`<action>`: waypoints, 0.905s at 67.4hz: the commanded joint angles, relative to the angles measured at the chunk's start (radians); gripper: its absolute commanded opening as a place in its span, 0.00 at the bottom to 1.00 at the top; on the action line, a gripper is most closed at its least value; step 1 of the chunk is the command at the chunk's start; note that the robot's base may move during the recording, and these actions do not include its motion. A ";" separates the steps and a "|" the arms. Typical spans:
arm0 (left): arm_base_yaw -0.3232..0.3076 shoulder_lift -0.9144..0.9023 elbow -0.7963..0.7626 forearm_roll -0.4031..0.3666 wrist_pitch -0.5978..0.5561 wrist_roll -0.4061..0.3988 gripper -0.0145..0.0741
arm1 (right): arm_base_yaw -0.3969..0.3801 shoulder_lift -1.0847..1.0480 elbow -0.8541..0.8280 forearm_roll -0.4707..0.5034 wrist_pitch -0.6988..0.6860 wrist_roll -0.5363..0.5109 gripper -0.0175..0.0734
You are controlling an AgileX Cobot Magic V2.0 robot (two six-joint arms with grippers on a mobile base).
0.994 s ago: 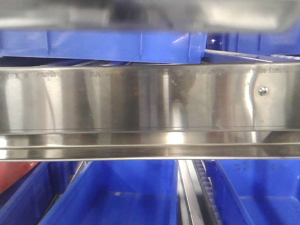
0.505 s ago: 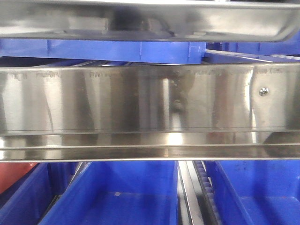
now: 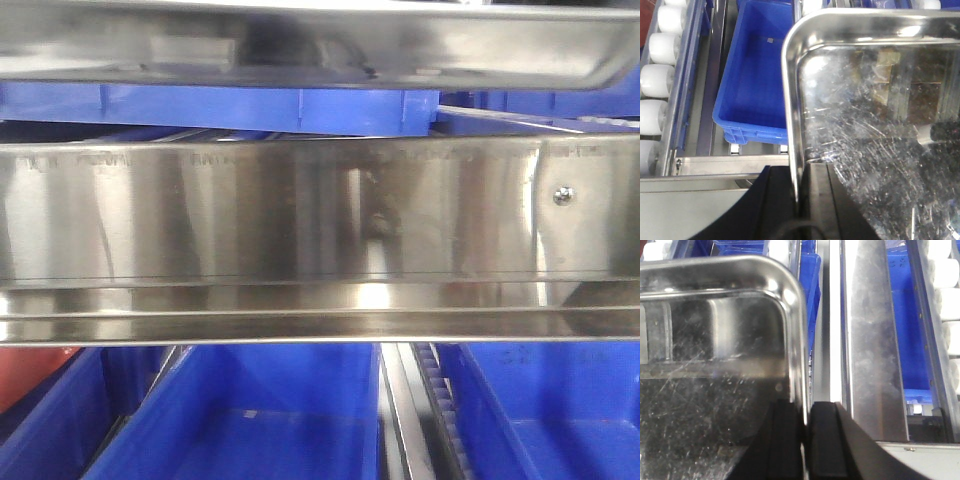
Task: Stack silver trays without gaps
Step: 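Lift the silver tray with both grippers up above the steel rail, then hold the tray in both grippers while the base turns away from the shelf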
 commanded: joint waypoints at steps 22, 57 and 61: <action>-0.011 -0.005 -0.006 0.150 -0.044 0.013 0.15 | 0.005 -0.011 -0.002 -0.025 -0.049 -0.005 0.17; -0.011 -0.005 -0.006 0.409 -0.044 0.013 0.15 | 0.005 -0.011 -0.002 -0.025 -0.049 -0.005 0.17; -0.011 -0.005 -0.006 0.414 -0.044 0.013 0.15 | 0.005 -0.011 -0.002 -0.025 -0.049 -0.005 0.17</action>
